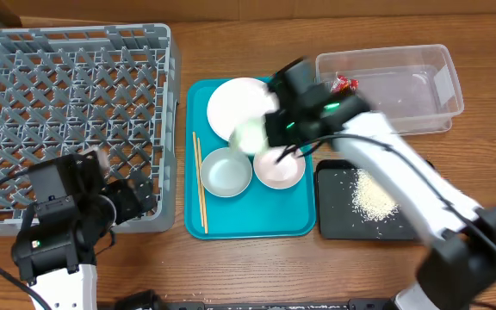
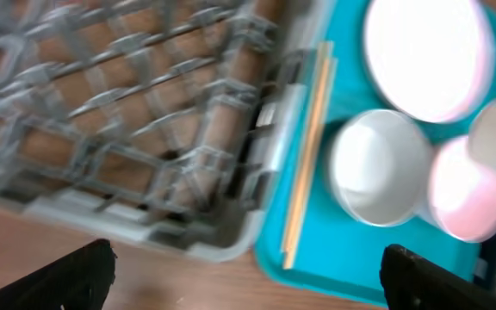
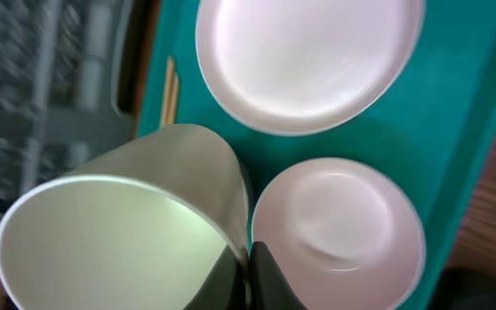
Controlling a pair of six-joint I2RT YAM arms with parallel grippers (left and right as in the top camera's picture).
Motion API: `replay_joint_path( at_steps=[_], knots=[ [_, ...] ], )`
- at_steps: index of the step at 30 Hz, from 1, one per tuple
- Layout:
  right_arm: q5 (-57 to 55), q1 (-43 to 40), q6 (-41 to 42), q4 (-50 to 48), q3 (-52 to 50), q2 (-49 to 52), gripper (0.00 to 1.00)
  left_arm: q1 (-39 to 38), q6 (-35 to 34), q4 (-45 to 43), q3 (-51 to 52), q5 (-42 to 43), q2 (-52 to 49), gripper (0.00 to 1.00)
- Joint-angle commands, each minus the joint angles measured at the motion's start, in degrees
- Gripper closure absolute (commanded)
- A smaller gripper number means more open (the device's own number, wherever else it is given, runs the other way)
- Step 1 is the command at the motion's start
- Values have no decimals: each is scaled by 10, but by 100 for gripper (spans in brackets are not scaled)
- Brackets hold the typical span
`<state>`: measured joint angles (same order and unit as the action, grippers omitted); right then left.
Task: Sort waste into correct bins and load items into the dishwasher
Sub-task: 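Grasp the white cup with the left gripper and lift it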
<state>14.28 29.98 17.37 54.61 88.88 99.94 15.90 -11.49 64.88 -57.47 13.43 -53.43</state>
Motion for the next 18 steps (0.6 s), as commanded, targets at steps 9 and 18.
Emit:
replay_joint_path(
  at_steps=[9,18],
  knots=[
    [406,-145,-102,63,11,-32,96,-217,20,-149,-12,132,-52,0],
    [569,-142,-132,87,11,-32,96,-315,-6,-369,-12,287,-99,4]
  ],
)
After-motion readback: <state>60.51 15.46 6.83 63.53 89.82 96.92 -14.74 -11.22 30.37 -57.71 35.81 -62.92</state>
